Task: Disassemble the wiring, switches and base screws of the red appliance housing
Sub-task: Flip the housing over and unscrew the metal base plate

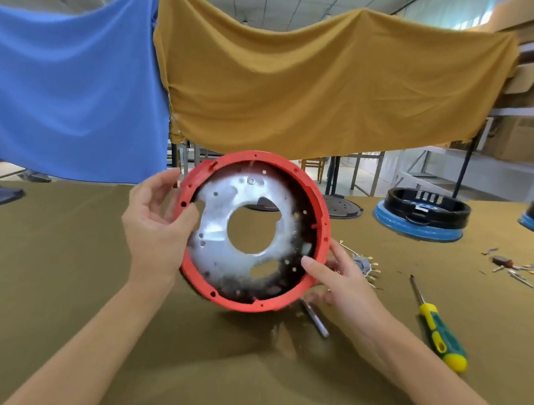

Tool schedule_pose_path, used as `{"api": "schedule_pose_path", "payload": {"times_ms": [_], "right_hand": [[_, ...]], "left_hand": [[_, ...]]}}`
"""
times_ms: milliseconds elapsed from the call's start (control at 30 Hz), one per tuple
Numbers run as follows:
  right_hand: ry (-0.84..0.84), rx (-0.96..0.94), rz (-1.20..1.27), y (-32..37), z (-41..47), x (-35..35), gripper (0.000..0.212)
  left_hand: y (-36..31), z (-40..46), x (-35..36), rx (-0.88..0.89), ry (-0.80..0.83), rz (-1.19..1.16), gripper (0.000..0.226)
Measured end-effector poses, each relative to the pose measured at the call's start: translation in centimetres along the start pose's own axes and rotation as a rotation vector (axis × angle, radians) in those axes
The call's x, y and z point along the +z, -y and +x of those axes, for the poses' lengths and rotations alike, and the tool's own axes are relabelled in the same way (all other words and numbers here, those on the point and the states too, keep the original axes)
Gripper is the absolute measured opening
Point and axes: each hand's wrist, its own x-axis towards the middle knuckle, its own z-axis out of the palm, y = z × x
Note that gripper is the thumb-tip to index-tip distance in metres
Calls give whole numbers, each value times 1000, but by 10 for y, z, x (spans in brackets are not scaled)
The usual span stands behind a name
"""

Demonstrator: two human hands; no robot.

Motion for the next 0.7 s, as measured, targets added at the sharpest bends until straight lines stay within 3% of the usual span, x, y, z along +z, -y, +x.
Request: {"api": "schedule_pose_path", "payload": {"times_ms": [67, 133, 200, 267, 367, 433, 500, 567, 700], "right_hand": [[-35, -91, -15, -1, 0, 0, 50], [-47, -200, -63, -1, -1, -2, 54], [-72, -296, -138, -2, 0, -4, 60], [-130, -390, -234, -2, 1, -8, 66], [-152, -464, -210, -4, 4, -14, 69], [-145, -488, -198, -5, 5, -16, 65], [-143, -496, -186, -6, 6, -18, 60], [-118, -489, -93, -4, 6, -18, 53], [-102, -350, 139, 1, 5, -19, 35]], "left_hand": [[3, -2, -1, 27, 34, 68, 49], [3, -1, 1, -65, 67, 42, 57], [1, 0, 2, -243, 183, -264, 60], [-2, 1, 1, -434, 264, -419, 60], [-3, 8, -6, -758, 302, -351, 83], [-2, 12, -13, -889, 326, -216, 77], [-1, 12, -16, -899, 345, -120, 71], [2, 11, -18, -832, 366, -79, 79], [2, 6, -17, -657, 441, 7, 70]]}}
